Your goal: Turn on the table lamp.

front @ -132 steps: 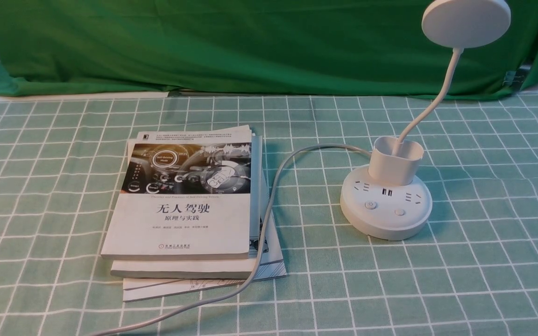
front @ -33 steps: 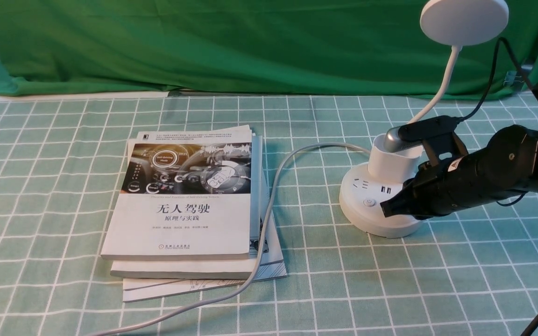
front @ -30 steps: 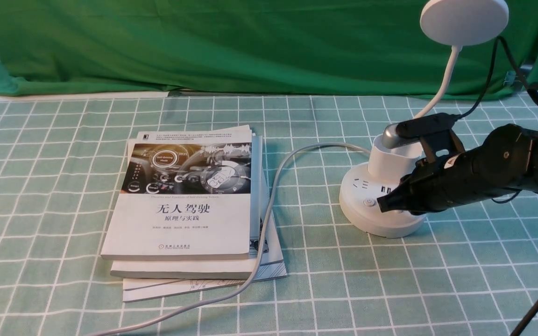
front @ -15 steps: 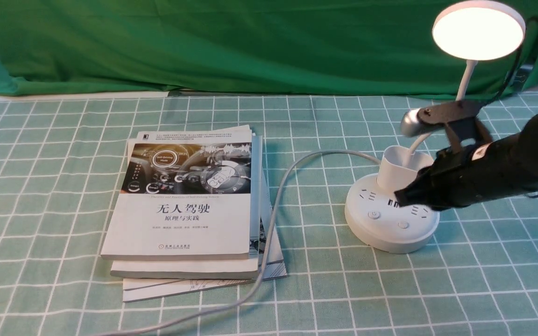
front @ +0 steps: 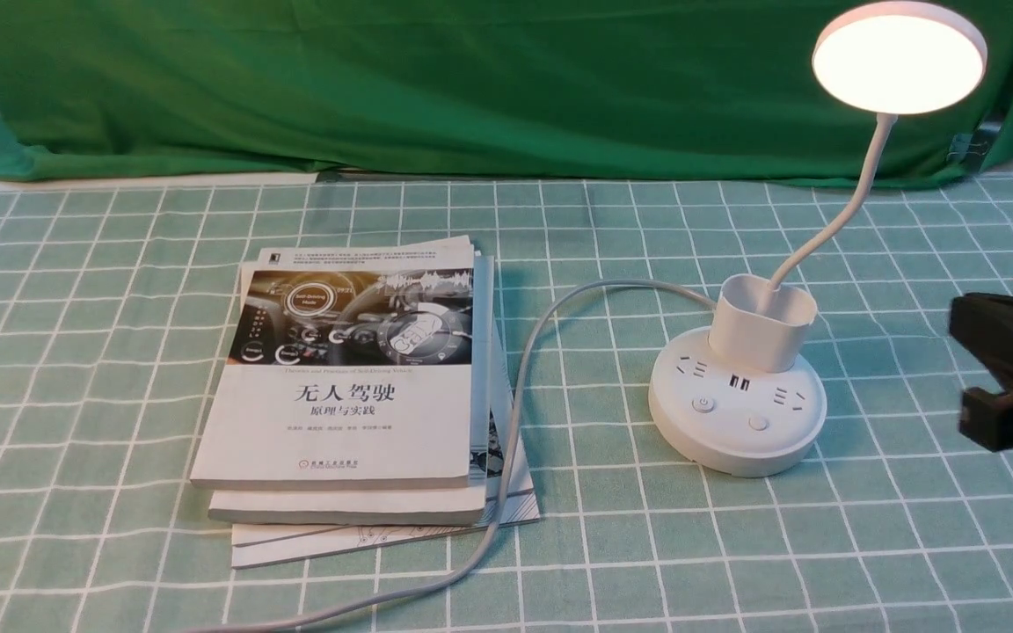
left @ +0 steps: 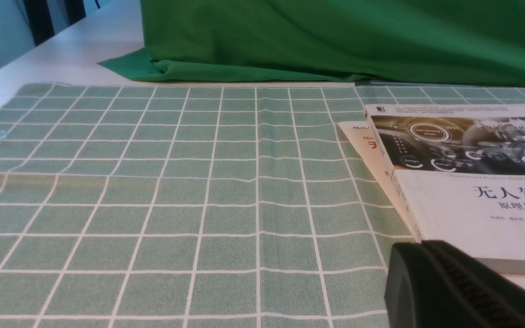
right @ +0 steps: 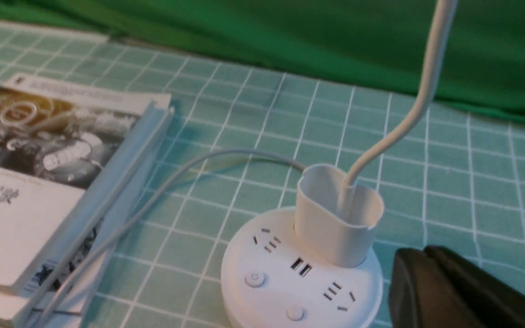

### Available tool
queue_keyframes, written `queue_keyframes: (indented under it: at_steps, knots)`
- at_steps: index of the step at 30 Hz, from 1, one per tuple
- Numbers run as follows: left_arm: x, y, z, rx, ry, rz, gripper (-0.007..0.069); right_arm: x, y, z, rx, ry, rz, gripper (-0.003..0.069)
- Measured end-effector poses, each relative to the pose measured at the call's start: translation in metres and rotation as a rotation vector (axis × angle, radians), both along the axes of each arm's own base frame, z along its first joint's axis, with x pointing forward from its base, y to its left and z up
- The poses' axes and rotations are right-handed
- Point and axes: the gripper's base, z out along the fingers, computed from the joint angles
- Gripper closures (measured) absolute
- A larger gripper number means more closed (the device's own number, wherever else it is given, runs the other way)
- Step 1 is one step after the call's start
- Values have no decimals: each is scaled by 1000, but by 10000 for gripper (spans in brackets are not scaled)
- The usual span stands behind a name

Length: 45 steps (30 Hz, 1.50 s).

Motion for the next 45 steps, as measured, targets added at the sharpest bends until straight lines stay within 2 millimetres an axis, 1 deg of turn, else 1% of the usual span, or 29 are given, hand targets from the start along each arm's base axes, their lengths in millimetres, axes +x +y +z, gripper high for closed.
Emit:
queue_keyframes:
  at_steps: [1,2,3,4,5,6,8,14,19,24,25,26,27,30,31,33,38,45]
  knots:
    - [0,0,0,0,0,0,603,-2,-1,0,4,-8,-2,603]
    - [0,0,0,0,0,0,603,-16,-6,1,21,-51,-5,601]
    - [0,0,0,0,0,0,603,-18,-6,1,22,-56,-5,600]
    - [0,0,0,0,0,0,603,-28,-10,2,33,-89,-5,596]
    - [0,0,0,0,0,0,603,-29,-10,1,34,-91,-5,595]
    - [0,0,0,0,0,0,603,-38,-13,1,44,-120,-5,592]
    - [0,0,0,0,0,0,603,-47,-16,3,57,-157,-6,585]
    - [0,0,0,1,0,0,603,-63,-22,14,89,-254,-10,564]
    - [0,0,0,1,0,0,603,-68,-24,13,97,-281,-14,550]
    - [0,0,0,1,0,0,603,-77,-29,-12,103,-309,-37,536]
    - [0,0,0,1,0,0,603,-82,-32,-22,115,-328,-49,531]
    - [0,0,0,1,0,0,603,-84,-33,-28,114,-337,-57,529]
    - [0,0,0,1,0,0,603,-89,-37,-46,119,-348,-85,524]
    - [0,0,0,3,0,0,603,-96,-42,-74,189,-321,-137,514]
    - [0,0,0,3,0,0,603,-96,-42,-76,202,-313,-145,513]
    - [0,0,0,4,0,0,603,-101,-46,-86,262,-258,-203,508]
    - [0,0,0,4,-1,0,603,-106,-51,-98,250,-189,-282,492]
    - [0,0,0,4,-1,0,603,-107,-52,-106,208,-108,-307,475]
